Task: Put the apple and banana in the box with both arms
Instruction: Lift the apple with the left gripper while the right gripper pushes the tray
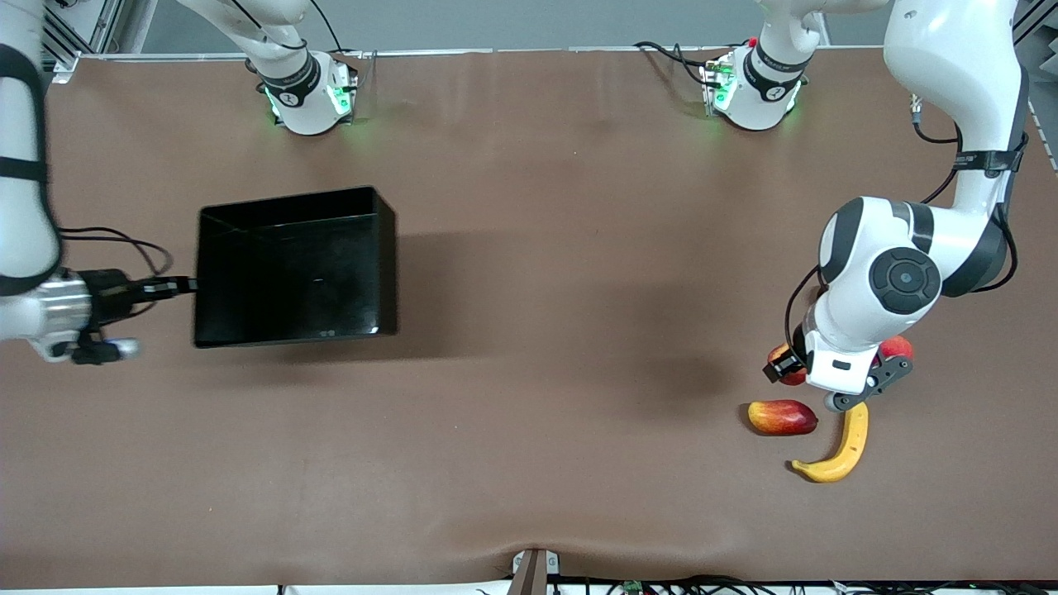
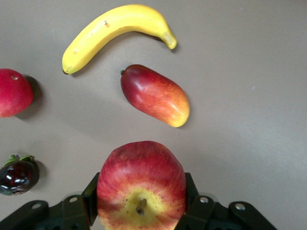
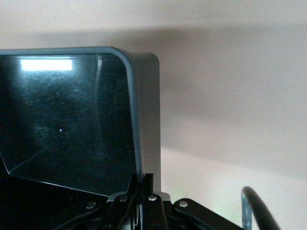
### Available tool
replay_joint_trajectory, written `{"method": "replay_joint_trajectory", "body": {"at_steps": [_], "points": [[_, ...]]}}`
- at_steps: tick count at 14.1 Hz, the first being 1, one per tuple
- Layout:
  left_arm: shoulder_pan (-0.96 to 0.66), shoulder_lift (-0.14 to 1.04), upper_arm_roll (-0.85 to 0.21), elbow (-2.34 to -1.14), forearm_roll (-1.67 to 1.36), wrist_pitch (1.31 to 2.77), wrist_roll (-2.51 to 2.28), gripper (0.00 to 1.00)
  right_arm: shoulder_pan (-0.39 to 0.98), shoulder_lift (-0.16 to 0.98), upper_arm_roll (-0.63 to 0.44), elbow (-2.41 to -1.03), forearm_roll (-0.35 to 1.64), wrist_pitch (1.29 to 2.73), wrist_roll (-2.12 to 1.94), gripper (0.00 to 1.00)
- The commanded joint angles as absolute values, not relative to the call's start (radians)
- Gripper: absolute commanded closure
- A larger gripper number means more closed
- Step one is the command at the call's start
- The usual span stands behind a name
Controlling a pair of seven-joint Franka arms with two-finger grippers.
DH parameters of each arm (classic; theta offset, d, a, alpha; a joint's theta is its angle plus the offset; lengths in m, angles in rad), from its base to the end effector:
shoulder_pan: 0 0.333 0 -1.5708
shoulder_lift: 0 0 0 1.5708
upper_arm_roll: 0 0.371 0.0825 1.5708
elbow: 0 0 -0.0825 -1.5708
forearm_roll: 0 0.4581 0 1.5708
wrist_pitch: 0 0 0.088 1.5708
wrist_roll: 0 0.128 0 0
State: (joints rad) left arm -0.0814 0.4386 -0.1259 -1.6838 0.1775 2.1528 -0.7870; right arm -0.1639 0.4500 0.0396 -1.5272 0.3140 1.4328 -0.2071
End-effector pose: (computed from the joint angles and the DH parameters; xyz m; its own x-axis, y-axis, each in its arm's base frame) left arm 0.7456 -0.1366 0.3413 0.8762 0.4732 0.0914 0.4784 -0.8769 -0.0471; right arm 0.7004 -0.0478 0.3780 0.8892 0.1321 -0.4380 -0.0605 -0.9151 -0.3987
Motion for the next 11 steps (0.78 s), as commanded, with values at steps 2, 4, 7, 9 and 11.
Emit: {"method": "replay_joint_trajectory", "body": {"at_steps": [2,4,7,9,11], "points": [[-0.113,0.394,-0.138,-1.67,0.202,2.135,-0.804,1.0,-0.063,0.437,0.032,-1.528,0.445,1.431,-0.098,1.0],[-0.117,0.379,-0.161,-1.672,0.202,2.125,-0.805,1.0,0.013,0.436,0.032,-1.529,0.459,1.48,0.042,1.0],[-0.114,0.362,-0.198,-1.67,0.202,2.082,-0.808,1.0,0.107,0.44,0.032,-1.532,0.462,1.561,0.141,1.0],[-0.115,0.351,-0.209,-1.672,0.202,2.05,-0.81,1.0,0.178,0.446,0.032,-1.532,0.463,1.623,0.205,1.0],[-0.114,0.331,-0.235,-1.671,0.193,2.008,-0.81,1.0,0.253,0.463,0.032,-1.531,0.463,1.695,0.303,1.0]]}}
